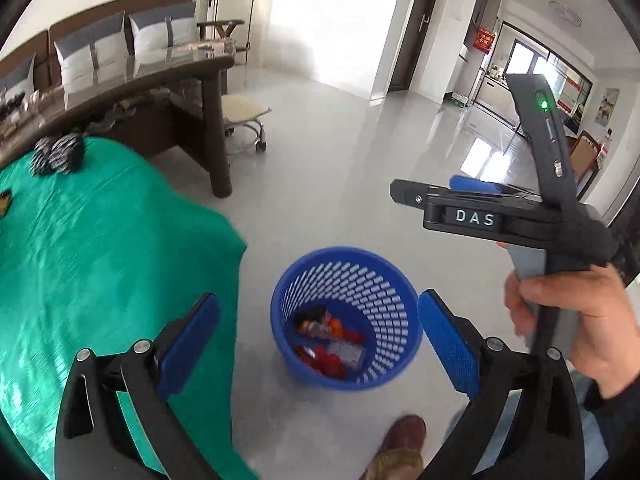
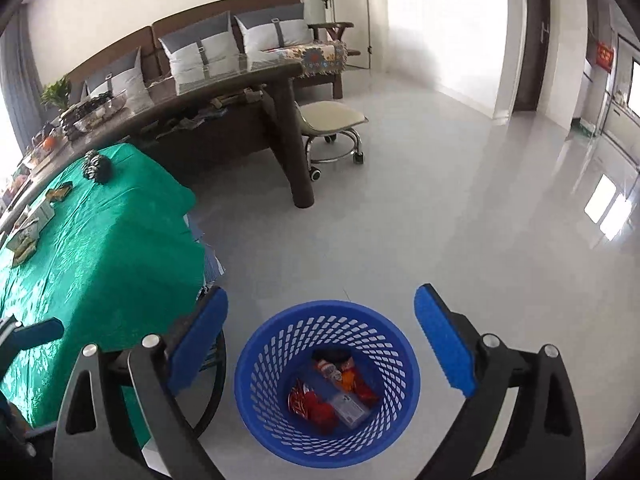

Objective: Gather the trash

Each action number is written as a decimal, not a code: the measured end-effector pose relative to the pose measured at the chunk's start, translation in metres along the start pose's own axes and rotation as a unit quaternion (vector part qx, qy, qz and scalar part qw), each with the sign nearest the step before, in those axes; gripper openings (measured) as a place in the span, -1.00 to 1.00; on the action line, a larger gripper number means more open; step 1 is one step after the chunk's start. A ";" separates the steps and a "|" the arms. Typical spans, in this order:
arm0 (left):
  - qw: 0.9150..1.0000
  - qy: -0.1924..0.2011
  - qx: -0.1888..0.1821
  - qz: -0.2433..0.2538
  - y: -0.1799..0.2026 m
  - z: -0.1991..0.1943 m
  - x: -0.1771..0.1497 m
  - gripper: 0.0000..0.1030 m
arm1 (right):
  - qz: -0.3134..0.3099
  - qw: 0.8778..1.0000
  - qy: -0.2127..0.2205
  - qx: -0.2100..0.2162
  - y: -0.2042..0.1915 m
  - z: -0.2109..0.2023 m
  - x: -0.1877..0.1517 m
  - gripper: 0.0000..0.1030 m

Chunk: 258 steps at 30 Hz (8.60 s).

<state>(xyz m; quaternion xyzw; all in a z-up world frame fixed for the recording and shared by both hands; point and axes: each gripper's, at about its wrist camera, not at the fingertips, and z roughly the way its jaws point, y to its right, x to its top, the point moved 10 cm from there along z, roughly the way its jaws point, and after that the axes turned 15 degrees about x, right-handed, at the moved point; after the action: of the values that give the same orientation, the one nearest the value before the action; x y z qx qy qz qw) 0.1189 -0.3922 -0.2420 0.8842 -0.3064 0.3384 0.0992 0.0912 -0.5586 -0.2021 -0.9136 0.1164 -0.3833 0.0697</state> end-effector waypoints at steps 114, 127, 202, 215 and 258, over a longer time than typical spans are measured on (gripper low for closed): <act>0.958 -0.080 0.232 -0.147 -0.418 -0.065 -0.136 0.92 | -0.138 0.966 -0.132 0.172 -0.397 0.114 -0.048 0.44; 0.958 -0.080 0.232 -0.147 -0.418 -0.065 -0.136 0.92 | -0.187 0.958 -0.142 0.164 -0.407 0.121 -0.065 0.75; 0.997 -0.036 -0.050 -0.035 -0.102 -0.086 -0.007 -0.55 | 0.029 0.982 -0.154 0.106 -0.089 0.012 -0.001 -0.43; 0.993 -0.109 -0.046 0.025 0.069 0.072 -0.009 -0.54 | 0.113 0.978 -0.147 0.092 0.031 0.039 -0.042 -0.42; 0.962 -0.040 0.241 -0.120 -0.354 -0.079 -0.094 0.90 | -0.163 0.978 0.007 0.131 -0.262 0.037 0.025 0.82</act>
<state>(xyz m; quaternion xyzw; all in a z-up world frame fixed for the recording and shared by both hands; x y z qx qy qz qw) 0.2375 -0.0366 -0.2337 0.9252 -0.1110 0.3518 -0.0894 0.1765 -0.3121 -0.1536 -0.9004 -0.0848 -0.4081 0.1248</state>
